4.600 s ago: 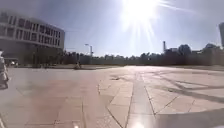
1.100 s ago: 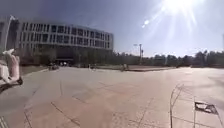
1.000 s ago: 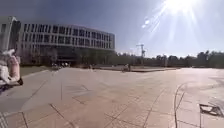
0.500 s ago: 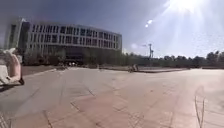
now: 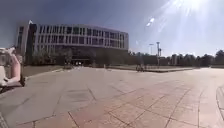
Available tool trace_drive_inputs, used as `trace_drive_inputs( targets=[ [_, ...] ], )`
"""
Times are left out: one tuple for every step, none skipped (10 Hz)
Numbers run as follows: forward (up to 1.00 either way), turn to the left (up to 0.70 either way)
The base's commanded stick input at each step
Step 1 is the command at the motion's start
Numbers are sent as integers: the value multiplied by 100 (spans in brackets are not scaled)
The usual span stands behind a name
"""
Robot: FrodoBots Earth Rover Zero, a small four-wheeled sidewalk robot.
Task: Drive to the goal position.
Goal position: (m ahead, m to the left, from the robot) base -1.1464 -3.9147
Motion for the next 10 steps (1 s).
trace_drive_inputs(
  targets=[
    [70, 14],
    [70, 14],
    [70, 14],
    [70, 14],
    [70, 14],
    [70, 14],
    [70, 14],
    [70, 14],
    [70, 14],
    [70, 14]
  ],
)
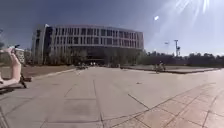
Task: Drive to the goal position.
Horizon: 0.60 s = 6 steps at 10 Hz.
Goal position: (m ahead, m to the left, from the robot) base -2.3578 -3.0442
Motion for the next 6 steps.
trace_drive_inputs(
  targets=[
    [70, 14],
    [70, 14],
    [70, 14],
    [70, 14],
    [70, 14],
    [70, 14]
  ],
)
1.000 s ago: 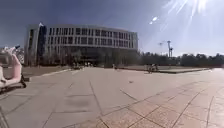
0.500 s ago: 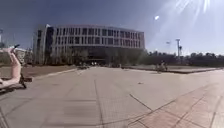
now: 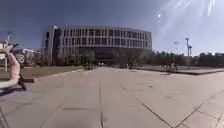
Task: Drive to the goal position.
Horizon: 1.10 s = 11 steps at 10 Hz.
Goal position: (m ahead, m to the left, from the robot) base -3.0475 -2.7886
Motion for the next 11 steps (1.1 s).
trace_drive_inputs(
  targets=[
    [70, 14],
    [70, 14],
    [70, 14],
    [70, 10],
    [70, 4],
    [70, 1],
    [70, 0],
    [70, 0],
    [70, 0],
    [70, 0],
    [70, 0]
  ],
)
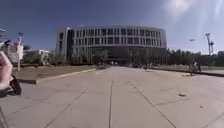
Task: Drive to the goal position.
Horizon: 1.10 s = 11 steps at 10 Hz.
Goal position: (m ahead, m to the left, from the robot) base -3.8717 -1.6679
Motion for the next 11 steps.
trace_drive_inputs(
  targets=[
    [70, 0],
    [70, 0],
    [70, 0],
    [70, 0],
    [70, 0],
    [70, 0],
    [70, 0],
    [70, 0],
    [70, 0],
    [70, 0],
    [70, 0]
  ],
)
